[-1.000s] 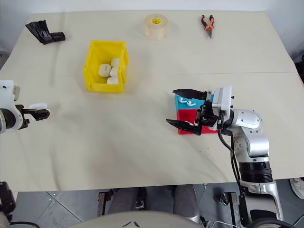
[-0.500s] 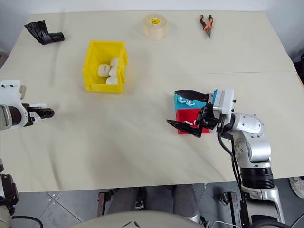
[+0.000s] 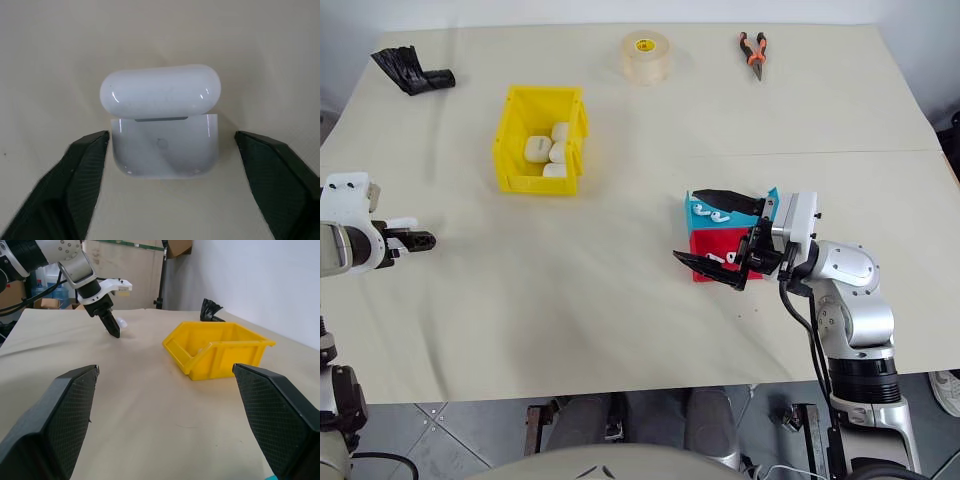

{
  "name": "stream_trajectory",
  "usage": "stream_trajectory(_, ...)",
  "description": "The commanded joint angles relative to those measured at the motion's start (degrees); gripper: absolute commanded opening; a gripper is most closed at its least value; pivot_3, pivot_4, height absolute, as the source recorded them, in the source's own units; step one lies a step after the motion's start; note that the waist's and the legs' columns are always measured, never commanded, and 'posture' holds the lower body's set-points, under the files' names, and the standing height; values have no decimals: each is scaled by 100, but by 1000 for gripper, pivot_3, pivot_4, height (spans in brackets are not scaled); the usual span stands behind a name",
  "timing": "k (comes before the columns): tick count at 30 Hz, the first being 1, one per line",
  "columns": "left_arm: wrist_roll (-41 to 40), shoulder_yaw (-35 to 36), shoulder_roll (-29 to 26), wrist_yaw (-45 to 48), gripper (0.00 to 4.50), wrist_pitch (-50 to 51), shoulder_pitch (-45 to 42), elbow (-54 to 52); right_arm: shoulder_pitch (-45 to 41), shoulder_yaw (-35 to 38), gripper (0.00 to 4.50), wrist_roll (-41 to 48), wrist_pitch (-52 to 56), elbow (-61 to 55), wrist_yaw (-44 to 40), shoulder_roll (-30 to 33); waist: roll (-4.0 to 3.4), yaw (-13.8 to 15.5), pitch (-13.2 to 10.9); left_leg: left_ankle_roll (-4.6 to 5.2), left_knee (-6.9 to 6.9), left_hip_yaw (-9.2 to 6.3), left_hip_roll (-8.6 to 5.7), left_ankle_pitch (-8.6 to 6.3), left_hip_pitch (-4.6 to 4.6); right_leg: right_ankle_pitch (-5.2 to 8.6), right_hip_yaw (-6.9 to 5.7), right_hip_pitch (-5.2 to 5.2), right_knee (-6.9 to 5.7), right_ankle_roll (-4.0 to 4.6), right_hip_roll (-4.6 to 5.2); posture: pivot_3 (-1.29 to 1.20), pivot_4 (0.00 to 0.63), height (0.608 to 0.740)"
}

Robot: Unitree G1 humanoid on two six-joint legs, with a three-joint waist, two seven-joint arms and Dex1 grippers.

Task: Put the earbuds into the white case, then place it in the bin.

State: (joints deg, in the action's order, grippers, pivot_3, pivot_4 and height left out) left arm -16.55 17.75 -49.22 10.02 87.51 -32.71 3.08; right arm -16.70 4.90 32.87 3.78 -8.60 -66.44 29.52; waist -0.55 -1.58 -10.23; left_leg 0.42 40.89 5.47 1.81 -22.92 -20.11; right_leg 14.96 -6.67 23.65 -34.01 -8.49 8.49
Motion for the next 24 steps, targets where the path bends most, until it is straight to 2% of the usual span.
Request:
stream_trajectory(1,159,166,-9,-24,2911,148,59,42,28,132,4500,56,-115,-165,33,49,0,0,0,0,0,0,0,0,0,0,0,0,0,0,0,0,150,740)
stream_trajectory(2,154,171,-8,-8,2777,181,88,-11,28,131,4500,52,-123,-154,35,48,0,-1,0,0,-1,0,0,0,0,0,0,0,0,0,0,0,150,740)
stream_trajectory(5,128,220,25,42,2777,282,159,-159,15,129,4500,40,-143,-113,35,48,0,-8,0,0,-1,1,0,0,0,0,0,0,0,0,0,0,150,740)
stream_trajectory(8,94,570,277,45,2777,34,169,-301,-13,136,4500,38,-150,-65,23,58,-1,-3,0,0,-1,1,0,0,0,0,0,0,1,0,0,0,150,740)
stream_trajectory(10,-123,888,556,282,2777,-526,285,-668,-28,143,4500,24,-153,-31,9,81,0,14,0,0,1,1,0,0,-1,0,0,0,0,0,0,0,150,740)
stream_trajectory(13,-656,1317,1040,969,2777,-1673,592,-1393,-40,187,4500,22,-148,15,-14,146,5,74,-1,1,14,-4,0,0,-7,0,-1,-2,-2,0,6,0,150,740)
stream_trajectory(17,-1461,1416,1635,2649,2777,-3878,1499,-2370,-42,273,4500,43,-130,46,-33,294,19,81,1,0,15,-5,1,-1,-12,-1,-1,1,2,0,7,0,150,740)
stream_trajectory(20,-1622,1117,1982,3170,2777,-4819,1908,-2531,-8,399,4500,49,-102,36,-32,454,18,84,1,0,12,-3,3,-2,-11,0,-1,2,5,0,7,0,150,740)
stream_trajectory(24,-1690,445,2521,4050,2777,-6343,1995,-2511,134,645,4500,62,-64,-31,-31,750,21,168,1,1,23,-1,2,-2,-11,-1,-1,-3,2,-1,7,0,150,740)
